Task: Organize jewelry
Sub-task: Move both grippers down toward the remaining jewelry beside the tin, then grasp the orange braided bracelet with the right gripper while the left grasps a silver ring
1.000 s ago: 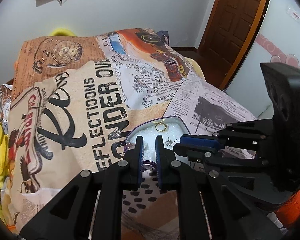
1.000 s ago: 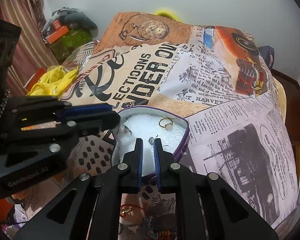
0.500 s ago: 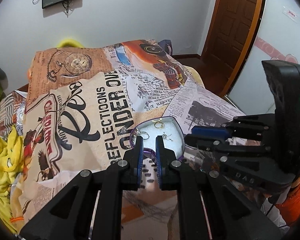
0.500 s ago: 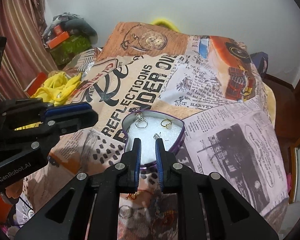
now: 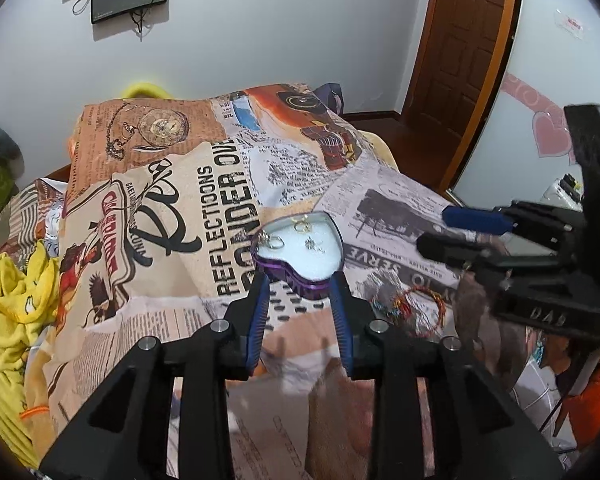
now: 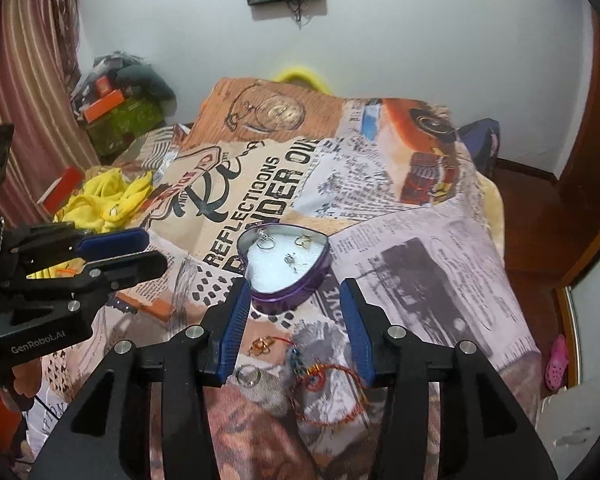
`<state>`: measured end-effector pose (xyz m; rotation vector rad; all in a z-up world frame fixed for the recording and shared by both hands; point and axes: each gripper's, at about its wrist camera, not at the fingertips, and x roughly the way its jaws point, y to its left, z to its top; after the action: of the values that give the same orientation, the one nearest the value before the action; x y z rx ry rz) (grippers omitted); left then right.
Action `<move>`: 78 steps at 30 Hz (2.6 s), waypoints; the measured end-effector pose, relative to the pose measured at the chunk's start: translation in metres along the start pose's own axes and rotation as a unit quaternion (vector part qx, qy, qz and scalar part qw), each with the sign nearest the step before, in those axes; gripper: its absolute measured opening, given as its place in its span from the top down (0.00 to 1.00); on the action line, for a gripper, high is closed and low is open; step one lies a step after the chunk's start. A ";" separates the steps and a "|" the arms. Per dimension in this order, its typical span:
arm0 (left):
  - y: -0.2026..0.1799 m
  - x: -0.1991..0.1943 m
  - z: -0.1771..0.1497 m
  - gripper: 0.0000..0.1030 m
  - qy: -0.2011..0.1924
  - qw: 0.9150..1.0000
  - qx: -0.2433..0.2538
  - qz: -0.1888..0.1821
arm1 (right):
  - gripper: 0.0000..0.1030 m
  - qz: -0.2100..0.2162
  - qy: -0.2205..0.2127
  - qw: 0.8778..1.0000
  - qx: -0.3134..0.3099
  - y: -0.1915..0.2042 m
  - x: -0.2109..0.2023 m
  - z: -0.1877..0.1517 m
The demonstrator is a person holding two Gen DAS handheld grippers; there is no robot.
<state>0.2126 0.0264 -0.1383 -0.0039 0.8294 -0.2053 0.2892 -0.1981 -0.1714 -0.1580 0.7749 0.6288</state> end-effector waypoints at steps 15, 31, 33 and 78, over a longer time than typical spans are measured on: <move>-0.018 0.013 -0.032 0.66 0.039 0.999 -0.003 -0.013 | 0.59 -0.065 -0.008 0.998 0.013 -0.021 -0.031 -0.036; -0.048 0.068 -0.061 0.66 0.110 0.993 0.025 -0.041 | 0.59 -0.055 0.062 0.995 0.062 -0.049 0.000 -0.086; -0.049 0.072 -0.061 0.66 0.114 0.992 0.026 -0.042 | 0.59 -0.052 0.064 0.995 0.060 -0.047 0.004 -0.087; -0.041 0.050 -0.046 0.80 0.057 0.998 0.004 -0.037 | 0.93 -0.080 -0.025 0.996 0.034 -0.031 -0.016 -0.058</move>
<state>0.2043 -0.0196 -0.2026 -0.0161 0.9438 -0.2808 0.2631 -0.2511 -0.2046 -0.1404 0.7271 0.4525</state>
